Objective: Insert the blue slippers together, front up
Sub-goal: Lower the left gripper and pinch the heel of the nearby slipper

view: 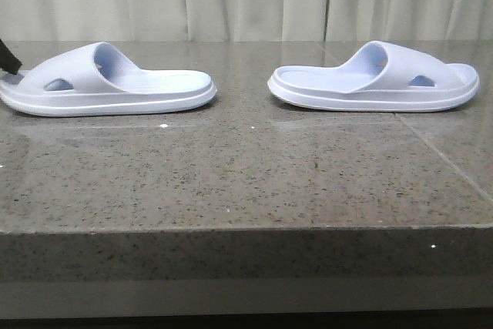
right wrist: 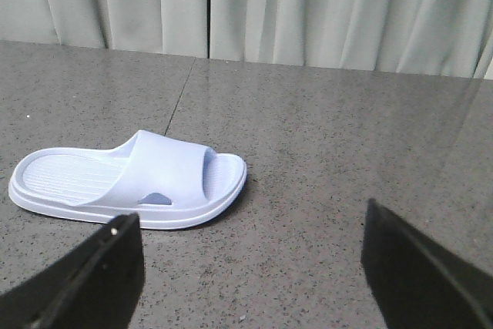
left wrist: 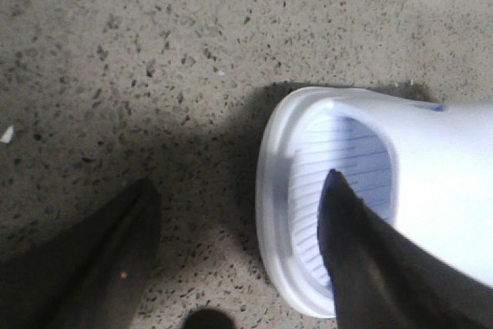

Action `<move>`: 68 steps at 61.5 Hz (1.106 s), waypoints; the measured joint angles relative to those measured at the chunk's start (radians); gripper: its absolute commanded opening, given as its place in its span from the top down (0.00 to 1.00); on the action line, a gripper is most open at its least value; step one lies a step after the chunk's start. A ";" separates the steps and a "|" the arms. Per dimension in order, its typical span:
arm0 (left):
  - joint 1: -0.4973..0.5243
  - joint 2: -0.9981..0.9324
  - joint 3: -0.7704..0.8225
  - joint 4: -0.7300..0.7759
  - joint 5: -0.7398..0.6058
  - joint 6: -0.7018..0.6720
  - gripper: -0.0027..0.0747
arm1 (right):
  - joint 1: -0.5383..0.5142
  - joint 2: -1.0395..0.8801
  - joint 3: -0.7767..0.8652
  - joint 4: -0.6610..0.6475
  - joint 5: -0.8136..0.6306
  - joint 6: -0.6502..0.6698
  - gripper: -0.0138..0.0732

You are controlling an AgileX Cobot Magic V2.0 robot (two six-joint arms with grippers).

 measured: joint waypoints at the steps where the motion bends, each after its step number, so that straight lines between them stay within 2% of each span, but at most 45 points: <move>1: 0.000 0.001 0.000 -0.002 0.003 0.000 0.40 | 0.000 0.000 0.000 0.000 0.000 0.000 0.15; 20: -0.015 0.008 -0.003 -0.011 0.030 0.002 0.40 | 0.000 0.000 0.000 0.000 -0.002 0.000 0.15; 38: -0.038 0.015 -0.003 0.000 0.037 0.010 0.53 | 0.000 0.000 0.000 0.000 -0.002 0.000 0.15; 68: -0.070 0.083 -0.021 -0.118 0.056 0.010 0.54 | 0.000 0.000 0.000 0.000 -0.002 0.000 0.15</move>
